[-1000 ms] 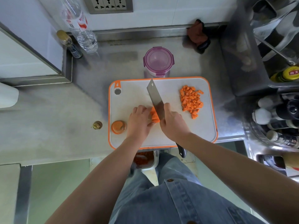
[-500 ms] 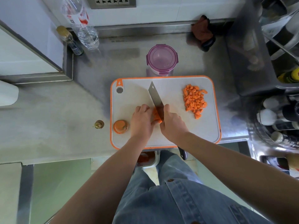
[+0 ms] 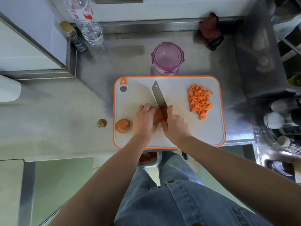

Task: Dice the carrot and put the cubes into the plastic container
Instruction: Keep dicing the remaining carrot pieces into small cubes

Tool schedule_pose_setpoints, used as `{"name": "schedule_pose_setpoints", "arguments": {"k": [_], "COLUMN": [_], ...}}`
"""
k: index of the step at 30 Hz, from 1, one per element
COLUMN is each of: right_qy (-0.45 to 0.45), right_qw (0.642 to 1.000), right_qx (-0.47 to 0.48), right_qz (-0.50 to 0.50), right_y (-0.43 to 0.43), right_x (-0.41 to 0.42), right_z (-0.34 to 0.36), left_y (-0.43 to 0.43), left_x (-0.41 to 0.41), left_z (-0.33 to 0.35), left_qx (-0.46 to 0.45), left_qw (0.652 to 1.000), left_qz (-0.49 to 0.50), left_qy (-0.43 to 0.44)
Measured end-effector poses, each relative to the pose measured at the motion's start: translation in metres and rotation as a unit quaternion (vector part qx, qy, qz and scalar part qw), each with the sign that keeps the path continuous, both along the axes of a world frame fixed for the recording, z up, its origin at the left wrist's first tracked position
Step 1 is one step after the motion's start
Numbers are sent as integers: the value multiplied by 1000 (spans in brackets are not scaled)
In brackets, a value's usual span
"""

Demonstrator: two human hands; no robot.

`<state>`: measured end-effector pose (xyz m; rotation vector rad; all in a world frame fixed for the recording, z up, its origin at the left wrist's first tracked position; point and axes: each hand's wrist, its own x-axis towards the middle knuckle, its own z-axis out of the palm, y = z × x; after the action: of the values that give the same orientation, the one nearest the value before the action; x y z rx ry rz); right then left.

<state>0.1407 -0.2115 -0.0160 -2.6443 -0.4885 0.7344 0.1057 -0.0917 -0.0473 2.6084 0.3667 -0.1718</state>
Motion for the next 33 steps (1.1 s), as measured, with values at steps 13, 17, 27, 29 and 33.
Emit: {"name": "schedule_pose_setpoints", "arguments": {"k": [13, 17, 27, 29, 33], "right_qy": [-28, -18, 7, 10, 10], "right_qw": [998, 999, 1000, 1000, 1000], "right_qx": [65, 46, 14, 9, 10], "right_qz": [0, 12, 4, 4, 1], "right_y": [-6, -6, -3, -1, 1], "right_x": [9, 2, 0, 0, -2], "right_z": [15, 9, -1, 1, 1], "left_y": [-1, -2, -4, -4, -5], "left_x": [-9, -9, -5, -5, -6], "left_z": [4, 3, -1, -3, -7], "left_qx": [24, 25, 16, 14, 13], "left_qw": [1000, 1000, 999, 999, 999], "left_qz": [-4, 8, 33, 37, 44], "left_qy": [6, 0, -12, -13, -21]}}
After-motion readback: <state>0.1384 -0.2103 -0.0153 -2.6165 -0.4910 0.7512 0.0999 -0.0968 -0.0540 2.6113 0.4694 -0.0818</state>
